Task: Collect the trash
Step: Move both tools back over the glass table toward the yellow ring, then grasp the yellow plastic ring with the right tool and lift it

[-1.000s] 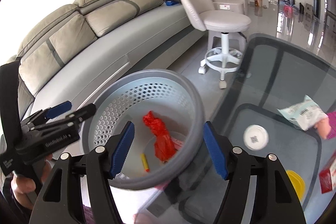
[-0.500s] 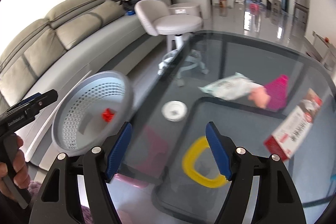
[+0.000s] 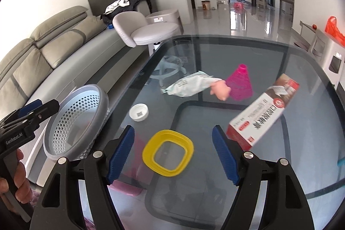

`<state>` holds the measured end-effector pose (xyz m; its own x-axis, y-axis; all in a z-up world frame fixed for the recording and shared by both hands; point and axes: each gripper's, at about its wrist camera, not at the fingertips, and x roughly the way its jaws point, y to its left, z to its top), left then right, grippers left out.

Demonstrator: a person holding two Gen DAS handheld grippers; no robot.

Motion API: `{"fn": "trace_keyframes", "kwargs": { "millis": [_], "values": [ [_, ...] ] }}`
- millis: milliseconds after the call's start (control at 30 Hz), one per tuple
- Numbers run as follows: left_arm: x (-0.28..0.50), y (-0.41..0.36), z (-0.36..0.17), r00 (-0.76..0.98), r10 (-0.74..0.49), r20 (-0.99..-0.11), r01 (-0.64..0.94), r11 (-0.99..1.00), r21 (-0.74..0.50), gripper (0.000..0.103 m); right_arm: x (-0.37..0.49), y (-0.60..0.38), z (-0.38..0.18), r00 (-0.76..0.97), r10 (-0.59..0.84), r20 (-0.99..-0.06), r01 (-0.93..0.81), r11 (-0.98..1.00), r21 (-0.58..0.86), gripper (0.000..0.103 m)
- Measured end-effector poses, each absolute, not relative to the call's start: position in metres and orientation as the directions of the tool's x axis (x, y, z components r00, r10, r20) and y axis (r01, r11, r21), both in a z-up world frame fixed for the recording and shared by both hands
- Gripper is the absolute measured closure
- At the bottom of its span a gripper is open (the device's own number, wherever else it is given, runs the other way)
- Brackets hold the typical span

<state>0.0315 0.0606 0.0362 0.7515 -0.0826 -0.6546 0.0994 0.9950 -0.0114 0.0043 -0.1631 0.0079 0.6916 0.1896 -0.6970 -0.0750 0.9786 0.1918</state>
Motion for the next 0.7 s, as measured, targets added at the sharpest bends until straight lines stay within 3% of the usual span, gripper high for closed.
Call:
{"fn": "trace_keyframes", "kwargs": {
  "millis": [467, 567, 700],
  "values": [
    [0.04, 0.042, 0.021, 0.749, -0.077, -0.658, 0.124, 0.992, 0.025, 0.02, 0.0, -0.18, -0.012, 0.662, 0.169, -0.731, -0.046, 0.982, 0.185, 0.031],
    [0.039, 0.043, 0.018, 0.749, -0.072, -0.659, 0.123, 0.992, 0.032, 0.02, 0.003, -0.176, -0.019, 0.646, 0.189, -0.74, -0.063, 0.979, 0.194, 0.025],
    [0.039, 0.048, 0.02, 0.757, -0.058, -0.651, 0.103, 0.994, 0.031, 0.02, 0.008, -0.17, -0.029, 0.616, 0.216, -0.757, -0.082, 0.974, 0.211, 0.024]
  ]
}}
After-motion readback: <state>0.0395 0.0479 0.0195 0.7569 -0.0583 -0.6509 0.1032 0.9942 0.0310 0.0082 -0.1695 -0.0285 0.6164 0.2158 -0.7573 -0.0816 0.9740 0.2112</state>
